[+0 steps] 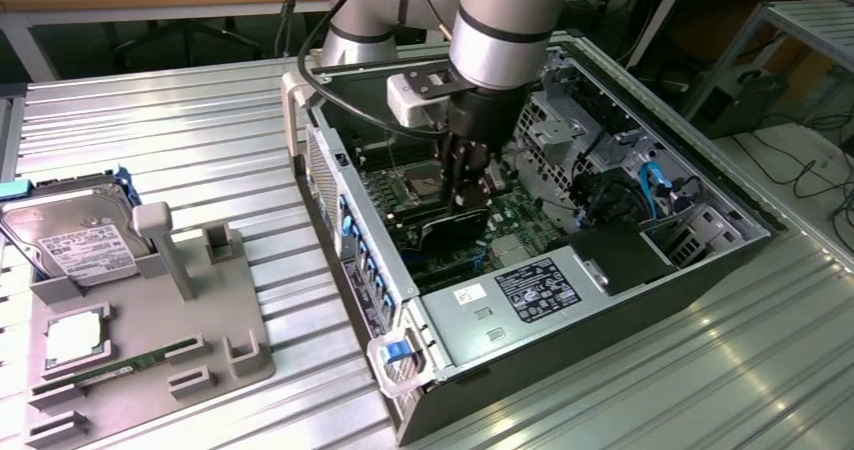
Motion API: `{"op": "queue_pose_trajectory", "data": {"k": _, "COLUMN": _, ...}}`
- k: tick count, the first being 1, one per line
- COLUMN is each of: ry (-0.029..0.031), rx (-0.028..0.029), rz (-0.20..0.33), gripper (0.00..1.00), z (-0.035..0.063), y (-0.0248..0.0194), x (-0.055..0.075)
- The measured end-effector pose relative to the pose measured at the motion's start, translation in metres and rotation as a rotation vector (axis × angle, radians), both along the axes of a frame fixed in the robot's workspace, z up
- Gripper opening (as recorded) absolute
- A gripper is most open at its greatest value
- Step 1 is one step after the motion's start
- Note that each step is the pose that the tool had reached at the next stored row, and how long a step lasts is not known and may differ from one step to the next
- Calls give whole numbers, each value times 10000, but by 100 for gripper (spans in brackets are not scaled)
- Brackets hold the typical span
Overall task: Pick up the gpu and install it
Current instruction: 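Insert the gpu into the slot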
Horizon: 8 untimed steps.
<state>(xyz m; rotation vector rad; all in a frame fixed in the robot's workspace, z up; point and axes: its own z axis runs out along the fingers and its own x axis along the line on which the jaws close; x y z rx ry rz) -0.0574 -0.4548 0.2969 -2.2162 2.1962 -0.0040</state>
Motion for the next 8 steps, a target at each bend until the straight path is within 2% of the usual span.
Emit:
{"op": "queue_pose_trajectory", "data": {"k": 2, "ry": 0, "rx": -1, "rz": -1, "gripper": 20, "z": 1, "y": 0, "x": 0}}
{"op": "queue_pose_trajectory", "data": {"k": 3, "ry": 2, "rx": -3, "rz": -1, "gripper": 20, "z": 1, "y": 0, "x": 0}}
{"op": "queue_pose_trajectory", "data": {"k": 5, "ry": 1, "rx": -2, "rz": -1, "gripper": 11, "z": 1, "y": 0, "x": 0}}
{"op": "queue_pose_trajectory", "data": {"k": 8, "ry": 1, "rx": -2, "rz": -1, "gripper": 11, "z": 1, "y": 0, "x": 0}}
